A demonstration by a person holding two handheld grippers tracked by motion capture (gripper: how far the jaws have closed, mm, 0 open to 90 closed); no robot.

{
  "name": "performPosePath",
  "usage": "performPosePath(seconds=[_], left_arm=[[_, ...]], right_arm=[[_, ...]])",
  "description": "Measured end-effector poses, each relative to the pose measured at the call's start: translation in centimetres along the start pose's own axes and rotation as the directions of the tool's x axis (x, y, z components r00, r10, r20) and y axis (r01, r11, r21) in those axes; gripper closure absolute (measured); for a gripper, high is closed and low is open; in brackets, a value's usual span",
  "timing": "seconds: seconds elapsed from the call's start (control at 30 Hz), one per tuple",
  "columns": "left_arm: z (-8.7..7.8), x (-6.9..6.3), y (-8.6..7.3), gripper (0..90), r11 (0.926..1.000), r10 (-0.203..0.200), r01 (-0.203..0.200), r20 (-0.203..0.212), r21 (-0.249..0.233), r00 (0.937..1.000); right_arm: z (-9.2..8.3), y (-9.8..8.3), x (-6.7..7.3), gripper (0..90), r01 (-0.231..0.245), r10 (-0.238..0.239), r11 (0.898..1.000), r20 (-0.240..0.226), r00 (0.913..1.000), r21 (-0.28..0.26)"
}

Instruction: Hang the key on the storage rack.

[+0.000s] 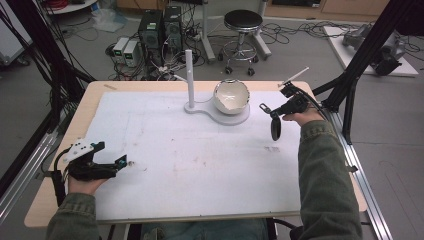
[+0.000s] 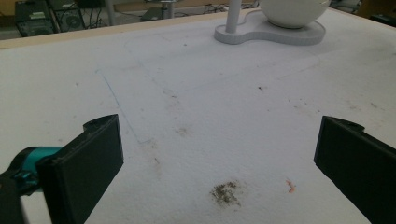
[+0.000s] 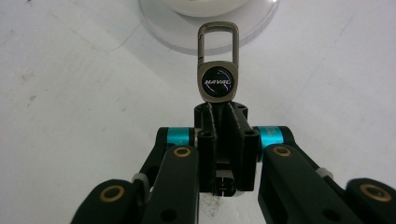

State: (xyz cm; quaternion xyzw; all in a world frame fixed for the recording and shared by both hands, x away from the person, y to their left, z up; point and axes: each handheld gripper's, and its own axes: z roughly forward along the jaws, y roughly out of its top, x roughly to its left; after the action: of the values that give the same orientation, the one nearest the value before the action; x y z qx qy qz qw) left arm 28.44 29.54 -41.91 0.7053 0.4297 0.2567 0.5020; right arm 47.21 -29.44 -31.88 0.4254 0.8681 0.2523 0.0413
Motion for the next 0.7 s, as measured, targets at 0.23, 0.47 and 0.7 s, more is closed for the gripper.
performPosePath(seconds=[0.23,0.47,0.7], left_arm=[[0.2,-0.3,0.2,1.7,0.9999,0.004,-0.004,0.02,-0.01,0.9998],[0.3,-0.4,0.3,1.8,0.9999,0.007,-0.007,0.022,-0.013,0.9997],[0.2,-0.5,0.3,1.7,0.9999,0.005,-0.004,0.028,-0.013,0.9996]], right_arm=[[-0.8,0.6,1.6,82.9,0.013,-0.014,1.0,-0.037,0.9992,-0.027],[-1.5,2.0,3.5,82.8,0.056,-0.058,0.998,-0.051,0.997,-0.037],[-1.1,3.6,4.9,82.7,0.091,-0.092,0.996,-0.066,0.9935,-0.022]])
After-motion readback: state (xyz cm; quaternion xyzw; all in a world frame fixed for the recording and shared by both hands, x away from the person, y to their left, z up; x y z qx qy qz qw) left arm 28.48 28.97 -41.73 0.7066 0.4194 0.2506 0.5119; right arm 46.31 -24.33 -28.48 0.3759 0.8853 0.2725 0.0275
